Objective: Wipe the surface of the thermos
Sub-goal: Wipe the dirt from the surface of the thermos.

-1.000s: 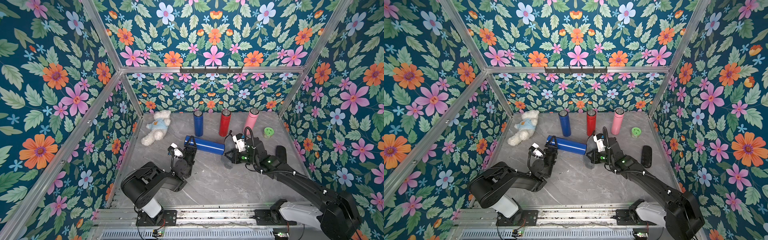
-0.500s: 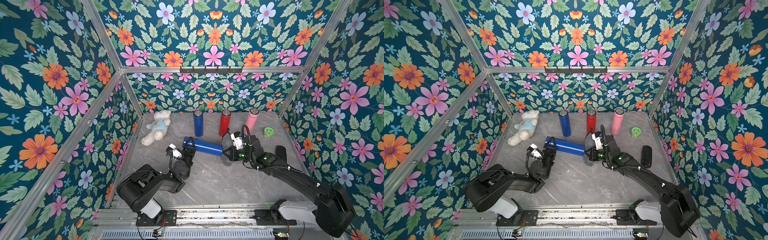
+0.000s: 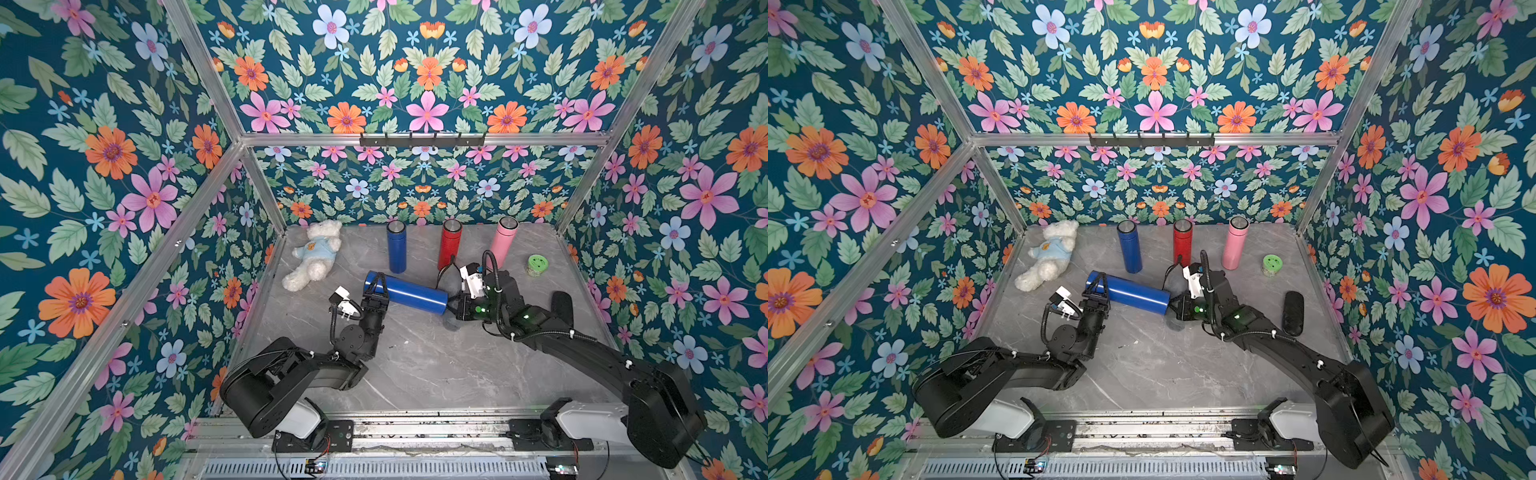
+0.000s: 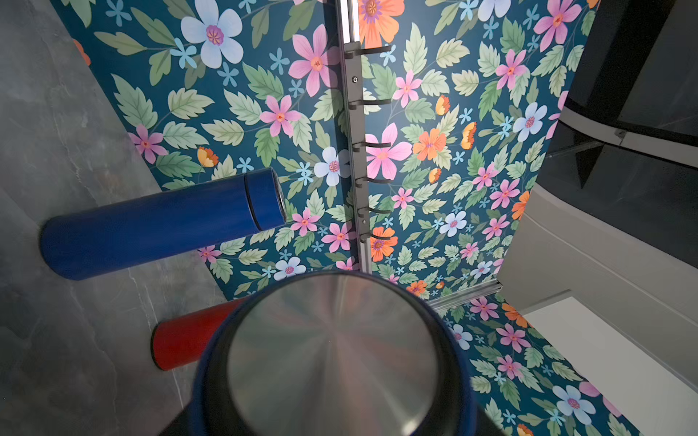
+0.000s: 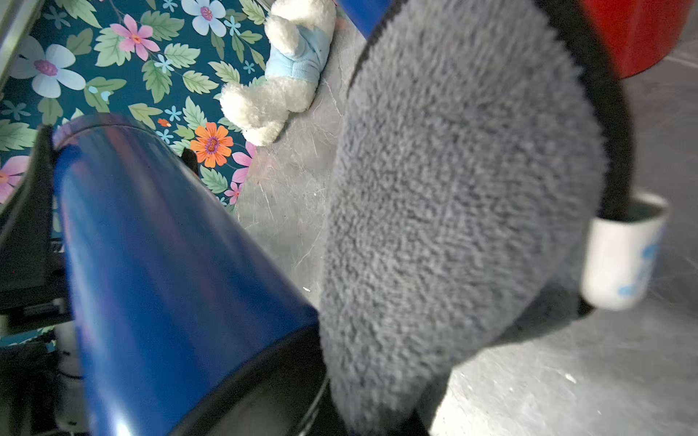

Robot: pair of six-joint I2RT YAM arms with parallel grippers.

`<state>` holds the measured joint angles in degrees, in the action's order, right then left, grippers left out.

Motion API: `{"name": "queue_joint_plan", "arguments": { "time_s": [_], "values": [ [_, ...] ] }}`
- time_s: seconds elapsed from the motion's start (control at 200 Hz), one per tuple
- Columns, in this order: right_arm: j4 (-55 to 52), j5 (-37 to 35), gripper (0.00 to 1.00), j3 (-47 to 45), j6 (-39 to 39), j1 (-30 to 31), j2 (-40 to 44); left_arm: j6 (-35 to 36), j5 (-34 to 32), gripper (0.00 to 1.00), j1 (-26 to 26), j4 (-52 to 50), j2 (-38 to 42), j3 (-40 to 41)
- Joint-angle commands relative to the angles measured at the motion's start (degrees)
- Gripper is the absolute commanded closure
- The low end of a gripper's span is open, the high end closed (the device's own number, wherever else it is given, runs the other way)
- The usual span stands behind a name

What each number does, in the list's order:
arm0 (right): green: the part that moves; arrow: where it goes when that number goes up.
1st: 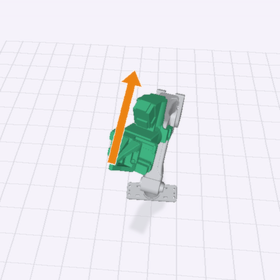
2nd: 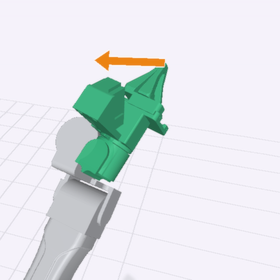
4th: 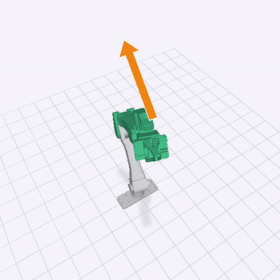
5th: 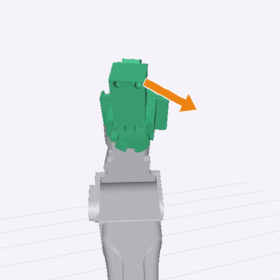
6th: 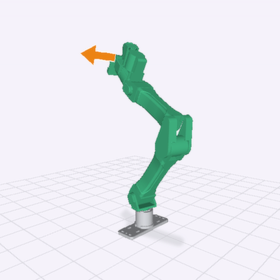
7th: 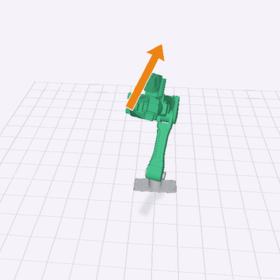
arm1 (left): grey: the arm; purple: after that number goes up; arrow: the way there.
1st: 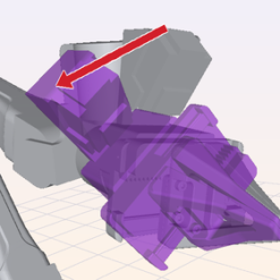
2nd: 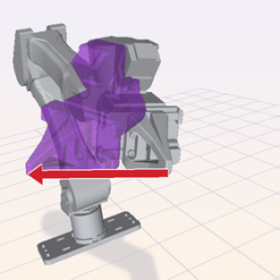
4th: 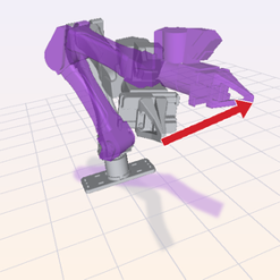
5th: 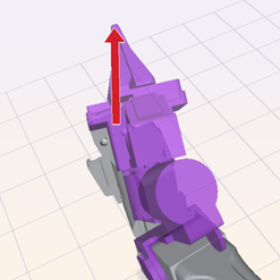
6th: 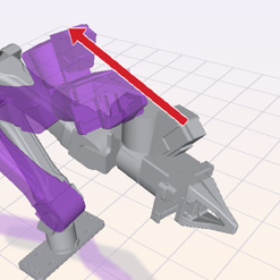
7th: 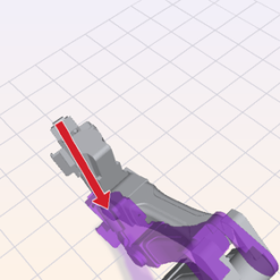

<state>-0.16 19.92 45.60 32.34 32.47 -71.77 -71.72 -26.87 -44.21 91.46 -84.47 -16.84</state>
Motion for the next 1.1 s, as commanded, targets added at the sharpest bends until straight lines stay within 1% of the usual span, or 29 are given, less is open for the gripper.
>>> {"name": "queue_joint_plan", "arguments": {
  "time_s": [0.0, 0.375, 0.49, 0.605, 0.725, 0.915, 1.1],
  "values": [
    [0.8, 1.7, 1.00, 0.2, -0.4, 0.1, 2.1, 2.1, -0.5, 1.00, -0.1, 7.2, -0.1, -0.1],
    [1.6, 5.7, 1.00, 0.1, 2.1, 0.4, 5.8, 4.2, -0.9, 1.00, 0.0, 7.1, -2.7, -1.5],
    [0.7, 6.9, 1.00, 0.7, 2.8, 0.4, 7.9, 4.2, -0.9, 1.00, 0.0, 7.2, -3.9, -1.7],
    [0.5, 7.1, 1.00, 0.4, 3.3, 0.4, 8.9, 2.7, -0.7, 1.00, 0.0, 7.2, -5.1, -2.3],
    [1.3, 6.0, 1.00, -1.2, 3.2, 0.4, 7.8, 1.7, 0.0, 1.00, 0.0, 7.2, -5.2, -3.3],
    [7.1, 5.7, 1.00, -4.9, 4.6, 0.4, 3.3, 2.3, 0.3, 1.00, -0.1, 7.1, -2.5, -3.8],
    [9.3, 6.0, 1.00, -4.4, 4.9, 0.4, -0.4, 3.3, -0.3, 1.00, -0.1, 7.2, 0.0, -3.3]
  ]
}}
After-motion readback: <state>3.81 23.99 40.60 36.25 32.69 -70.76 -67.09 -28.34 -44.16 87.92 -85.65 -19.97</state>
